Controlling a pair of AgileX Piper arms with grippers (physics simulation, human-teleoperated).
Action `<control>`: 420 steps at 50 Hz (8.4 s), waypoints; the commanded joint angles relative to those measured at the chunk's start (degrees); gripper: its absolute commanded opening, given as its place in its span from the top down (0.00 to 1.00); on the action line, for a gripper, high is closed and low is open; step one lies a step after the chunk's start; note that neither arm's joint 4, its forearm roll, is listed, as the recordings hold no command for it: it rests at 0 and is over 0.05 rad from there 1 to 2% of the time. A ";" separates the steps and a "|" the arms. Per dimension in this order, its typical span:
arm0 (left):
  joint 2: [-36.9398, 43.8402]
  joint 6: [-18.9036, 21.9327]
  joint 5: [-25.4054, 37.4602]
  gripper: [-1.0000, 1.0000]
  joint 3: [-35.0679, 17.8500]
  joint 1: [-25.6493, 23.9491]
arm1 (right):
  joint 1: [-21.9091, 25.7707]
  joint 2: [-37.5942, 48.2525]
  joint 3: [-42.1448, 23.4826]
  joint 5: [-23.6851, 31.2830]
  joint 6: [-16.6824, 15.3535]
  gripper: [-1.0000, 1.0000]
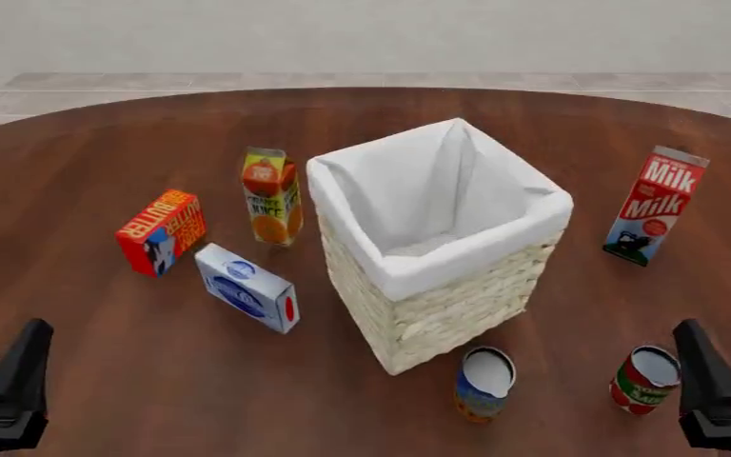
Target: Pick up the tomato sauce, and put it in the basket.
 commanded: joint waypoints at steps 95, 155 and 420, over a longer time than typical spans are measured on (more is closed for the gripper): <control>-0.37 -0.04 -0.03 0.00 0.59 0.27 | 1.51 37.92 -30.22 32.91 -2.47 0.00; -0.11 -0.05 -0.25 0.00 0.56 0.27 | -6.06 48.11 -21.08 23.52 -8.19 0.00; 1.67 -0.05 -0.28 0.00 -1.18 0.29 | 16.50 55.67 -69.06 51.80 -9.64 1.00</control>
